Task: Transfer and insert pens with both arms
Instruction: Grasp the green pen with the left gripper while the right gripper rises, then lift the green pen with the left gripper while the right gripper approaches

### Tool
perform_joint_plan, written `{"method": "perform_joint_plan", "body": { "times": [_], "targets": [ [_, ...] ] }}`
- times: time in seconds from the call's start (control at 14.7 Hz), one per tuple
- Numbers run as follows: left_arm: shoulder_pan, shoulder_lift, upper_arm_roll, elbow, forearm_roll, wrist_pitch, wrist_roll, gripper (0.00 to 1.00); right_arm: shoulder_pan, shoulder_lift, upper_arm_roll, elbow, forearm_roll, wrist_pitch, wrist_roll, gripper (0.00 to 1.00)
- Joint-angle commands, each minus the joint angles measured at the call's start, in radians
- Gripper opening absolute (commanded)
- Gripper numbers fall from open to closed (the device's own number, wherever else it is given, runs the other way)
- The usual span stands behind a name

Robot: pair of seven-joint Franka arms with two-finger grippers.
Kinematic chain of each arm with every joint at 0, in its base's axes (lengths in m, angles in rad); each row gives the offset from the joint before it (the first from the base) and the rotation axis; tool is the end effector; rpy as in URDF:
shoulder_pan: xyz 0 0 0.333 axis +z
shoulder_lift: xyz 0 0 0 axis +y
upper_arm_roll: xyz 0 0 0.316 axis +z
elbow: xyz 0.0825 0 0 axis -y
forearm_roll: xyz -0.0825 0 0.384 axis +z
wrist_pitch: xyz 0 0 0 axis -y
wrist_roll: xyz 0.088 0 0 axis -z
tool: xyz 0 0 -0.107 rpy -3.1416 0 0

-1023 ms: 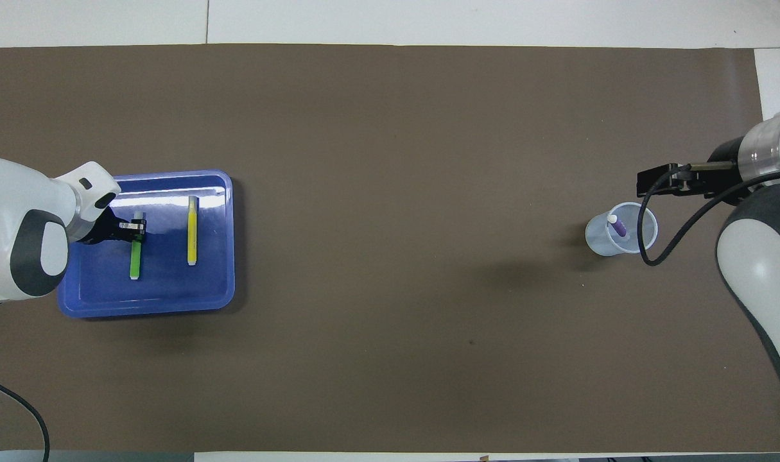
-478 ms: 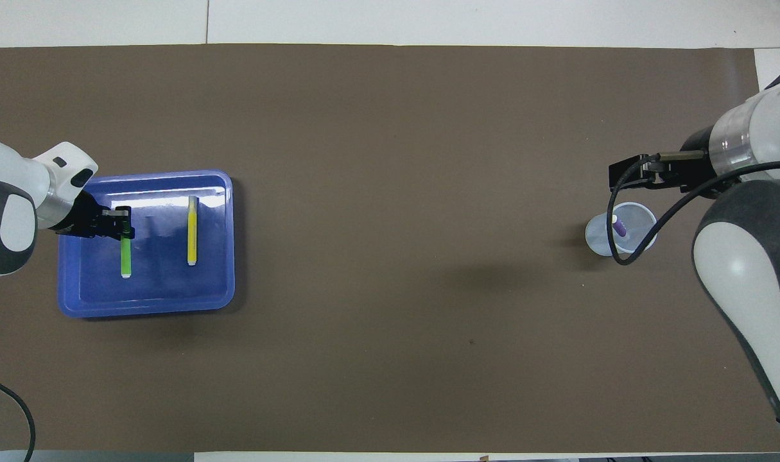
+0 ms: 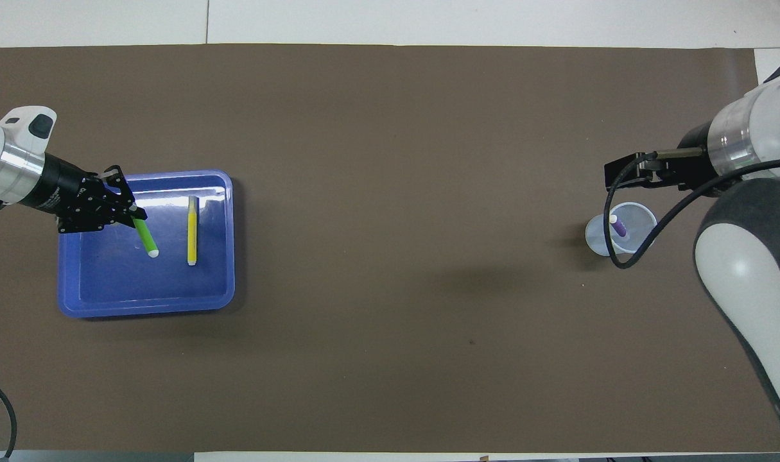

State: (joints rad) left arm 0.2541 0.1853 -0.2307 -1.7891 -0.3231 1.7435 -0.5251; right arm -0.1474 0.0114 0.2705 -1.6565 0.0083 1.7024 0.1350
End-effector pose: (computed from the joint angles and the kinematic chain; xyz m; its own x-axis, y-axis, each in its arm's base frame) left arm 0.5878 -0.0083 0.4374 0.7644 0.5285 -0.3694 0.6147 -0.7702 0.1700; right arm 0.5635 0.0697 0.5893 0.9994 -0.0132 0.0331 -0.0127 -0.9998 -0.0159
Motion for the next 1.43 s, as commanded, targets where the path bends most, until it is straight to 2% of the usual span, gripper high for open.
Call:
{"method": "perform_joint_plan", "body": {
  "times": [0.0, 0.2, 0.34, 0.48, 0.75, 0.96, 1.09, 1.36],
  "targets": [
    [-0.050, -0.047, -0.010, 0.002, -0.102, -0.027, -0.334, 0.00, 0.066, 0.019, -0.085, 0.047, -0.024, -0.043, 0.020, 1.00],
    [-0.107, -0.082, -0.012, -0.009, -0.232, -0.033, -0.580, 0.00, 0.081, 0.009, -0.106, 0.046, -0.024, -0.058, 0.020, 1.00],
    [-0.143, -0.101, -0.012, -0.024, -0.322, -0.082, -0.676, 0.00, 0.097, 0.007, -0.120, 0.046, -0.024, -0.070, 0.021, 1.00],
    [-0.159, -0.130, -0.010, -0.073, -0.454, -0.078, -0.728, 0.00, 0.098, 0.005, -0.120, 0.044, -0.024, -0.070, 0.021, 1.00],
    [-0.205, -0.185, -0.016, -0.154, -0.624, -0.068, -0.739, 0.00, 0.120, -0.010, -0.137, 0.034, -0.025, -0.070, 0.023, 1.00],
    [-0.263, -0.225, -0.013, -0.229, -0.737, 0.013, -0.744, 0.00, 0.155, -0.016, -0.177, 0.034, -0.025, -0.075, 0.021, 1.00],
    [-0.317, -0.242, -0.016, -0.269, -0.755, 0.089, -0.742, 0.00, 0.160, -0.024, -0.182, 0.030, -0.025, -0.081, 0.021, 1.00],
    [-0.386, -0.268, -0.016, -0.337, -0.878, 0.229, -0.742, 0.00, 0.160, -0.031, -0.182, 0.041, -0.018, -0.101, 0.020, 1.00]
  ]
}}
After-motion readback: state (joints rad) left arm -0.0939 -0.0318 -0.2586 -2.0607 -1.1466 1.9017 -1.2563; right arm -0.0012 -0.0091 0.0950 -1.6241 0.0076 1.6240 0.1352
